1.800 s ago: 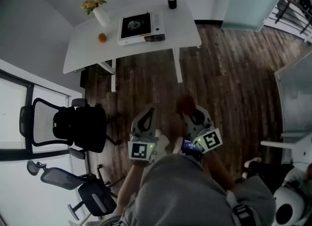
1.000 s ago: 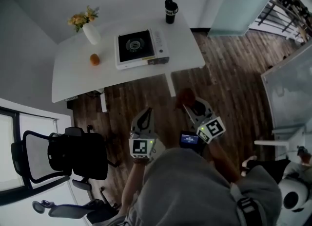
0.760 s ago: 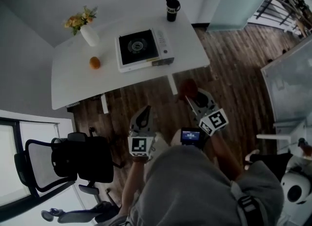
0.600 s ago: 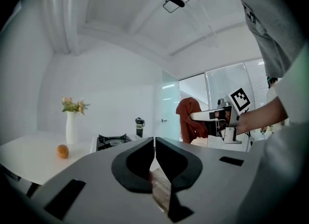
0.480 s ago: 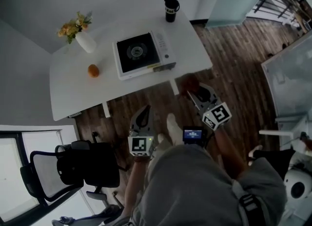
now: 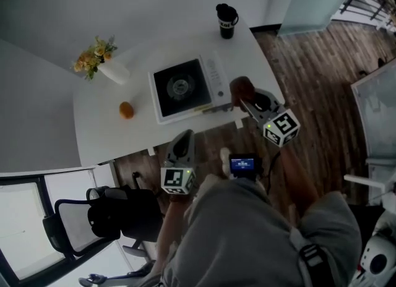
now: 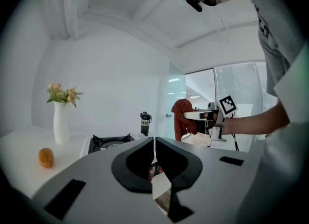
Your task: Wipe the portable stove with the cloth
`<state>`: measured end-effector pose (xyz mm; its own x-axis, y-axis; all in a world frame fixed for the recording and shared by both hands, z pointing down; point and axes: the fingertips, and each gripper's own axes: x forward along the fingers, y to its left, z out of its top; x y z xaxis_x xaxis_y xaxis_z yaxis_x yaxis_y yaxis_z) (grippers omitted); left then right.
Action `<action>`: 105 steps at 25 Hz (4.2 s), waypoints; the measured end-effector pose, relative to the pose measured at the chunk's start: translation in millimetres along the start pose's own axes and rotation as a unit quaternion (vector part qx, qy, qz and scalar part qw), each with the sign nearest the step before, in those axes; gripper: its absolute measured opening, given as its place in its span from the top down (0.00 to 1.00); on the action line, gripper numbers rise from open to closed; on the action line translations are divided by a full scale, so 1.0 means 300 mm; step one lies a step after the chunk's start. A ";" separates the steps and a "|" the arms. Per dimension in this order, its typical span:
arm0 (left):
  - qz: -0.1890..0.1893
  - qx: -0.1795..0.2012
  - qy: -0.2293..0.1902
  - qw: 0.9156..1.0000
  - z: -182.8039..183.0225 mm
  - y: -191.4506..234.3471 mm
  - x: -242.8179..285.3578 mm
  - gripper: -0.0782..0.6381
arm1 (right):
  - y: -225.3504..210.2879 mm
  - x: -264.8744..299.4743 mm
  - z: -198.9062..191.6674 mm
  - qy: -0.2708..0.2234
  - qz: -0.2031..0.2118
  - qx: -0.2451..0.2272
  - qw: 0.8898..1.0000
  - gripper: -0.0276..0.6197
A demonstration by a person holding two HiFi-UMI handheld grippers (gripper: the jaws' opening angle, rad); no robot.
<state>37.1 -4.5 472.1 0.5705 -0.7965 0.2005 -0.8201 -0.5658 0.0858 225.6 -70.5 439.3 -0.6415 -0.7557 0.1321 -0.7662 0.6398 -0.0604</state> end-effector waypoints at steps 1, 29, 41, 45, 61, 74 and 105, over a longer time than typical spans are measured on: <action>0.005 0.007 0.000 1.000 0.005 0.017 0.022 0.84 | -0.040 0.036 -0.006 0.009 0.011 0.001 1.000 0.81; 0.014 0.060 0.128 0.990 -0.206 0.504 0.220 0.81 | -0.370 0.815 -0.380 0.424 0.160 -0.282 0.846 0.62; 0.023 0.053 0.149 0.987 -0.277 0.489 0.231 0.69 | -0.342 0.811 -0.310 0.403 0.180 -0.250 0.862 0.66; 0.025 0.052 0.151 0.987 -0.280 0.482 0.242 0.67 | -0.350 0.817 -0.377 0.443 0.161 -0.262 0.842 0.74; 0.028 0.034 0.144 0.989 -0.276 0.488 0.249 0.66 | -0.333 0.802 -0.403 0.444 0.173 -0.192 0.858 0.82; 0.027 0.034 0.147 0.988 -0.279 0.483 0.254 0.66 | -0.286 0.734 -0.416 0.428 0.188 -0.157 0.870 0.82; 0.043 0.032 0.151 0.987 -0.281 0.501 0.258 0.66 | -0.090 0.517 -0.455 0.365 0.219 -0.105 0.899 0.82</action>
<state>-45.7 -133.0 582.7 0.4515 -0.7478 0.4867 -0.8548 -0.5190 -0.0044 152.1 -186.1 596.3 -0.6242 -0.1808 0.7601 -0.3730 0.9238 -0.0866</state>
